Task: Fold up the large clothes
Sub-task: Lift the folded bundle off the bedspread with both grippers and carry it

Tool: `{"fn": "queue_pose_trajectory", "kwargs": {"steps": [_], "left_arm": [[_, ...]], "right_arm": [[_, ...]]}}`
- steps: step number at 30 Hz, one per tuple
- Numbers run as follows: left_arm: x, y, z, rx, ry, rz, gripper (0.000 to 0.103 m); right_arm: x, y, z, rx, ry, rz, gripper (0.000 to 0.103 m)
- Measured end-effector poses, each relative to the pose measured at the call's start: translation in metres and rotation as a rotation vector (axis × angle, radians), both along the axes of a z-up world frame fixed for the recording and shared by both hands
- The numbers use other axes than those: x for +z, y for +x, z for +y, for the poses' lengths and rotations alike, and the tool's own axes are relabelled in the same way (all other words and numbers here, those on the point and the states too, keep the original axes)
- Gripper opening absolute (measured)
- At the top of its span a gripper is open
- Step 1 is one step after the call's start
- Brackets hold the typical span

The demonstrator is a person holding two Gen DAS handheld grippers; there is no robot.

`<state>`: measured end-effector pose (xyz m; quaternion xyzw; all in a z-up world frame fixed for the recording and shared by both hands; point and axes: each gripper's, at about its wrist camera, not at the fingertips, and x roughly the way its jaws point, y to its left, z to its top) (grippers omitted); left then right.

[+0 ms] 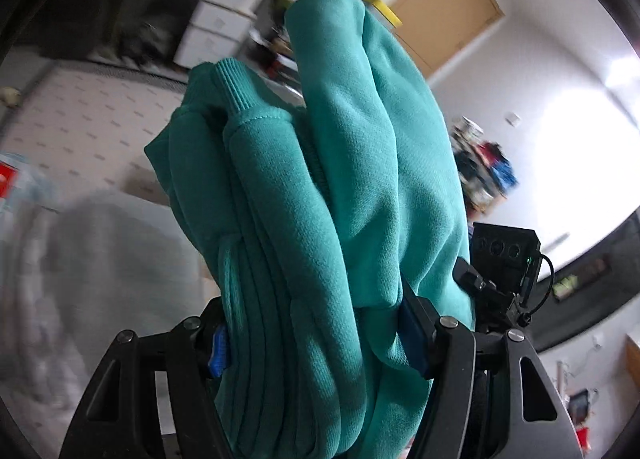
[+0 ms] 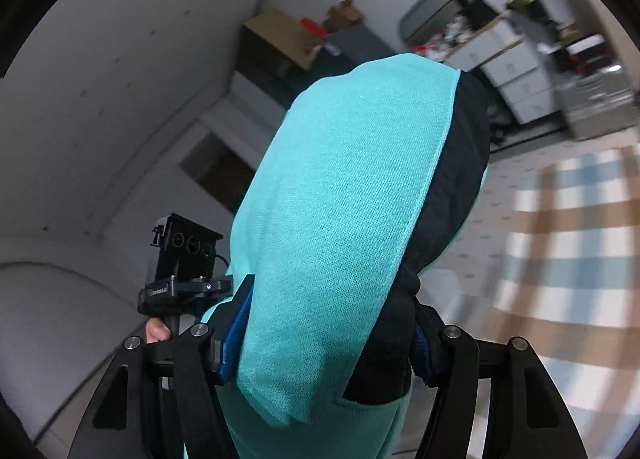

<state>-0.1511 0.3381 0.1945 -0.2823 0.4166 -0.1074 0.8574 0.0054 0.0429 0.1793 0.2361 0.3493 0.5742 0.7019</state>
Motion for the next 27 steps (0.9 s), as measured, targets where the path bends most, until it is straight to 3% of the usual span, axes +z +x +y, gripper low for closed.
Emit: {"fn": "queue_pose_trajectory", "kwargs": {"steps": [3,6,9,12,13,15,16,17,20,23,25,27], "left_arm": [[0.01,-0.017,0.044,0.078,0.081,0.033,0.062],[-0.004,-0.033,0.078,0.13,0.121,0.065,0.062],[-0.06,-0.031,0.108,0.194,0.094,0.151,0.062],[-0.156,-0.031,0.138,0.226,0.002,0.286,0.062],[-0.187,-0.032,0.147,0.244,-0.032,0.314,0.067],[-0.213,-0.037,0.168,0.254,-0.145,0.285,0.076],[-0.217,-0.039,0.176,0.249,-0.208,0.255,0.076],[-0.216,-0.038,0.178,0.241,-0.215,0.25,0.076],[-0.205,-0.039,0.182,0.236,-0.164,0.282,0.076],[-0.173,-0.059,0.184,0.291,-0.064,0.269,0.076],[-0.139,-0.081,0.179,0.366,0.053,0.194,0.076],[-0.113,-0.101,0.162,0.382,0.121,0.115,0.076]], "right_arm": [[-0.014,0.0,0.059,0.063,0.042,0.068,0.065],[-0.055,-0.005,0.113,0.115,0.077,0.169,0.065],[-0.102,-0.012,0.158,0.141,0.01,0.207,0.065],[-0.159,-0.013,0.189,0.154,-0.177,0.262,0.065],[-0.177,-0.015,0.195,0.148,-0.255,0.266,0.065],[-0.184,-0.014,0.192,0.134,-0.265,0.232,0.067],[-0.181,-0.014,0.192,0.147,-0.28,0.218,0.067],[-0.177,-0.014,0.193,0.16,-0.306,0.213,0.067],[-0.163,-0.018,0.198,0.17,-0.386,0.164,0.067],[-0.153,-0.019,0.202,0.185,-0.466,0.137,0.069],[-0.15,-0.017,0.202,0.174,-0.516,0.117,0.069],[-0.143,-0.02,0.203,0.171,-0.569,0.08,0.069]]}}
